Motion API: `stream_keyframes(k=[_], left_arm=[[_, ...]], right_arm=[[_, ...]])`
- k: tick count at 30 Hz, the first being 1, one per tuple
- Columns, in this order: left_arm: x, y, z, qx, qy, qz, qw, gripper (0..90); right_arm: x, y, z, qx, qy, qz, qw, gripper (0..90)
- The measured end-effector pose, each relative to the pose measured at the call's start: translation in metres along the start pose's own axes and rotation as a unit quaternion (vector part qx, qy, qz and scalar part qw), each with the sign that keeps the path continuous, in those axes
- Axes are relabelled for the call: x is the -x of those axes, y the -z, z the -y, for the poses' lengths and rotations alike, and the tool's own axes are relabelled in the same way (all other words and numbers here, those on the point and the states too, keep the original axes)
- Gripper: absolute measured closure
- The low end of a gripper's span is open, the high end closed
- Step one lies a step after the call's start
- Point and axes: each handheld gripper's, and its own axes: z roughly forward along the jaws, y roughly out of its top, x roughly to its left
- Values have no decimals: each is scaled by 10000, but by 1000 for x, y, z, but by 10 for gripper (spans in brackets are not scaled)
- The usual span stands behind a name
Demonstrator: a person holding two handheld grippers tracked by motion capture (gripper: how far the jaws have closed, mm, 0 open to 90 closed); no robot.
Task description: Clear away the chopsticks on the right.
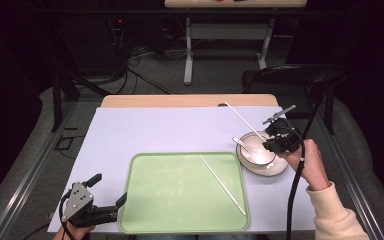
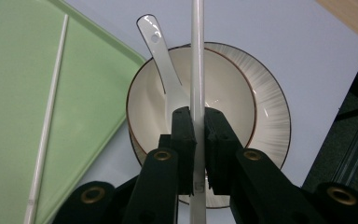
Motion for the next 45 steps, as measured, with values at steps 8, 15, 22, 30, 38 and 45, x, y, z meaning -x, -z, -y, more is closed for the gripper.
stream_keyframes(k=[8, 15, 22, 30, 38, 45], left_arm=[[-1, -1, 0, 7, -20, -9, 10000, 20], [-1, -4, -1, 1, -21, 28, 10000, 18], [-1, -6, -2, 20, -45, 62, 10000, 17], [-1, -4, -2, 50, -24, 58, 10000, 18], [-1, -4, -2, 57, -45, 47, 10000, 19], [0, -3, -2, 68, -44, 50, 10000, 19]], right_arm=[[-23, 2, 7, 9, 110, -159, 9998, 835], [-45, -1, 13, 25, 302, -258, 9992, 836], [-68, -16, 24, -173, 381, -335, 9986, 836], [-86, -36, 34, -369, 379, -490, 9974, 836], [-98, -63, 43, -665, 217, -664, 9953, 836], [-101, -81, 49, -874, -4, -722, 9936, 835]])
